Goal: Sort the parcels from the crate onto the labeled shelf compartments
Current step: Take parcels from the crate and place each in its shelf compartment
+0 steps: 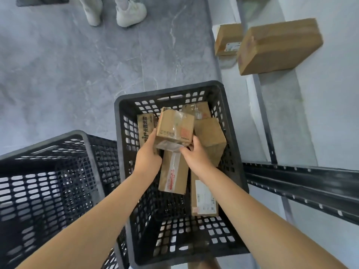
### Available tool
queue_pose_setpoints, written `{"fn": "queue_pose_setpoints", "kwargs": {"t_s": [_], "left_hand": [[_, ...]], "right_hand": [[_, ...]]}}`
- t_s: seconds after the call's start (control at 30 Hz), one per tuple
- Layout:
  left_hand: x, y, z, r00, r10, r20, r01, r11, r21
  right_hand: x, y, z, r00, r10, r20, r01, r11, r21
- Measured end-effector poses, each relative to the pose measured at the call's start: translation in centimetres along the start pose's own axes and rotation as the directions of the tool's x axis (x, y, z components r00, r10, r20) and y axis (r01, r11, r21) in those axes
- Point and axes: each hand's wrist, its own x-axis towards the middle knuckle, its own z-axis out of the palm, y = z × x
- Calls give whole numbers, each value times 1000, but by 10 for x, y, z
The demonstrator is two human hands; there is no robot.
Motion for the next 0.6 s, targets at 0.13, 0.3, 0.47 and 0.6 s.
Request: {"fn": "queue_pose_setpoints", "kwargs": {"t_s": [0.13,0.3,0.47,0.6], "left_hand": [[-34,19,-22,997,76,24,-75,997,-15],[-83,62,-67,985,171,32,-167,981,-100],[-138,111,-112,942,335,7,-326,919,-222],[-179,152,-137,917,398,-9,-356,811,-464]], "right_hand": [[-45,-23,-13,995,-95,-43,93,995,-49],[-127,-60,-29,970,-242,-29,236,963,-134],[-208,-100,-49,912,-376,-166,340,917,-208],[-260,-132,-64,845,-465,-264,421,883,-209]]}}
